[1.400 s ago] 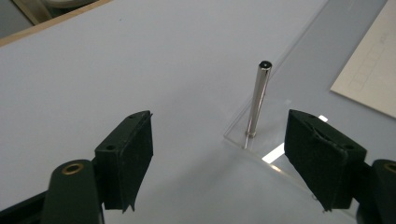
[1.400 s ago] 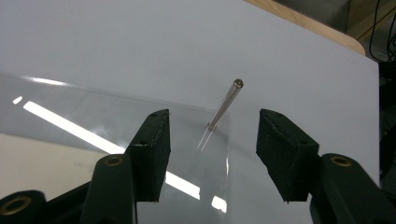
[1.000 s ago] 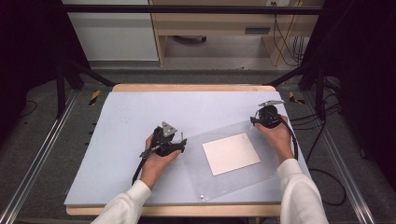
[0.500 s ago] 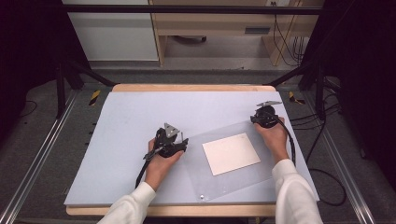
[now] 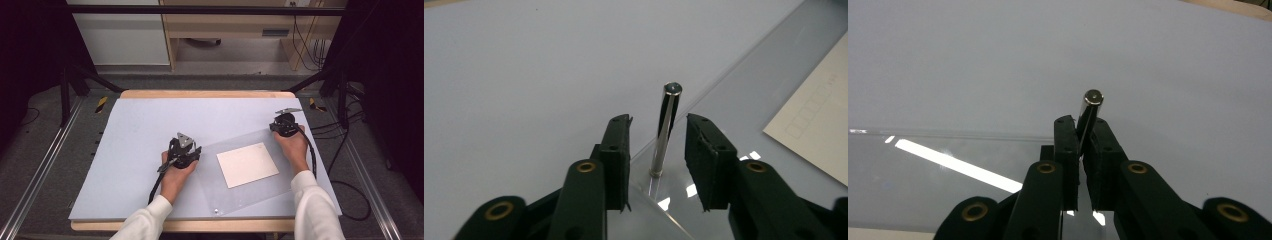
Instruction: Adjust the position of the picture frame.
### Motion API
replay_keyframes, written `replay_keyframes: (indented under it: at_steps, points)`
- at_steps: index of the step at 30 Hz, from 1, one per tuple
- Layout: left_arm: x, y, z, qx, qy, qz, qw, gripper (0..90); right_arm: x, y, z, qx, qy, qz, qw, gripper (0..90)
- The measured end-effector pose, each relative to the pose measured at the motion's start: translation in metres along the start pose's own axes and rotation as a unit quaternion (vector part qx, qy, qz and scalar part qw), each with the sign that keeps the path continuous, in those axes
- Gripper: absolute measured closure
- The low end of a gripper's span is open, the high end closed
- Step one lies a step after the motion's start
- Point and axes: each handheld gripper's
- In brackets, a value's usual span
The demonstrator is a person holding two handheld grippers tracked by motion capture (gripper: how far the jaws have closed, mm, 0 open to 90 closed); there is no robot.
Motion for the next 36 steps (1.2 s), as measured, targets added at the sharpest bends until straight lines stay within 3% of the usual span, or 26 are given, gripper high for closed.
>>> replay_keyframes:
  at_steps: [6,8,16,20,36]
  points:
    - [0.002,0.0031,-0.0009,0.004,-0.011,0.005,0.9999,75.2,-0.0002,-0.0004,-0.0004,0.001,-0.001,-0.001,1.0,84.8]
    - [0.0016,0.0038,-0.0016,0.003,-0.013,0.005,0.9999,83.8,-0.0001,-0.0007,-0.0004,0.001,-0.003,0.0,1.0,84.7]
    - [0.0019,0.0037,-0.0019,0.005,-0.001,0.005,1.0,84.4,0.0013,0.0001,-0.0014,0.0,-0.012,-0.002,0.9999,78.9]
    - [0.0015,0.0036,-0.0018,0.004,-0.002,0.004,1.0,84.4,0.0019,0.0005,-0.001,0.008,-0.01,0.003,0.9999,79.9]
    - [0.0005,0.0042,0.0002,-0.003,0.0,0.0,1.0,84.5,0.0028,0.0027,0.0006,-0.005,-0.007,0.013,0.9999,85.6]
Point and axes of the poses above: each handheld gripper's, and its own axes: y roughly forward along the jaws, z roughly out of its top, x roughly to its right, and after that the axes turned 14 degrees about x, right-handed
